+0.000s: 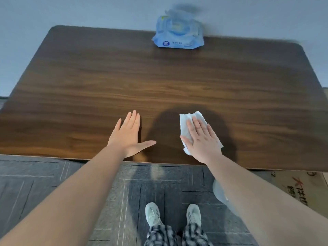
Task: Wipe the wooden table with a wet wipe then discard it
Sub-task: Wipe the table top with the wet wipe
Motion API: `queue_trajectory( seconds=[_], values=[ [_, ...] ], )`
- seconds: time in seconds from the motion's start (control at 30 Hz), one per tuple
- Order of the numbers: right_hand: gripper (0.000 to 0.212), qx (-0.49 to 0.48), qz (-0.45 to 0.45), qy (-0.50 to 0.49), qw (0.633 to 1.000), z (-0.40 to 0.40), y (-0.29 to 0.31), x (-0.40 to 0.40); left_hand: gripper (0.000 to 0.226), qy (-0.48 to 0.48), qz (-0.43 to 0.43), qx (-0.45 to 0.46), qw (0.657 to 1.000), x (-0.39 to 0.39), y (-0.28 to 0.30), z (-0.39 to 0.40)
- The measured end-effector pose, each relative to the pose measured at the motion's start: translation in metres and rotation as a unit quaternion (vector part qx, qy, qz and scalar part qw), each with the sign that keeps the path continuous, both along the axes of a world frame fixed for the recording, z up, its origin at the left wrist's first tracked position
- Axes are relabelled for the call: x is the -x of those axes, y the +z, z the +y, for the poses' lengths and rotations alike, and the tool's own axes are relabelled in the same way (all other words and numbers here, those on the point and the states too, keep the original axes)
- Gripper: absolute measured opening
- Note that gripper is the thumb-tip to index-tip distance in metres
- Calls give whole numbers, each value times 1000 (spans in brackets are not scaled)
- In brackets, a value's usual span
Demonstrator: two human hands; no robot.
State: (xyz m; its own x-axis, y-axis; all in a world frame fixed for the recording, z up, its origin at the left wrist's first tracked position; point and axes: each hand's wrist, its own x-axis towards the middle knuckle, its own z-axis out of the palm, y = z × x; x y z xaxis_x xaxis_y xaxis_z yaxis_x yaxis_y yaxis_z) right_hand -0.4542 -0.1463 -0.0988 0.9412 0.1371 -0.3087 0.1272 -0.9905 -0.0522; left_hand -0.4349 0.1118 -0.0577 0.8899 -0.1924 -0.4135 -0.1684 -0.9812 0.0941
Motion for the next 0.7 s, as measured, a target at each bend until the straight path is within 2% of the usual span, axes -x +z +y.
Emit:
queue_trajectory(
  seconds=[0.23, 0.7],
  values=[
    [69, 12, -21, -160, 987, -125, -3, 32, 106, -122, -1, 12, 993, -16, -2, -122],
    [71, 17, -40, -318, 947, -291, -5, 65, 103, -292, -4, 18, 956, -30, -13, -336]
  ],
)
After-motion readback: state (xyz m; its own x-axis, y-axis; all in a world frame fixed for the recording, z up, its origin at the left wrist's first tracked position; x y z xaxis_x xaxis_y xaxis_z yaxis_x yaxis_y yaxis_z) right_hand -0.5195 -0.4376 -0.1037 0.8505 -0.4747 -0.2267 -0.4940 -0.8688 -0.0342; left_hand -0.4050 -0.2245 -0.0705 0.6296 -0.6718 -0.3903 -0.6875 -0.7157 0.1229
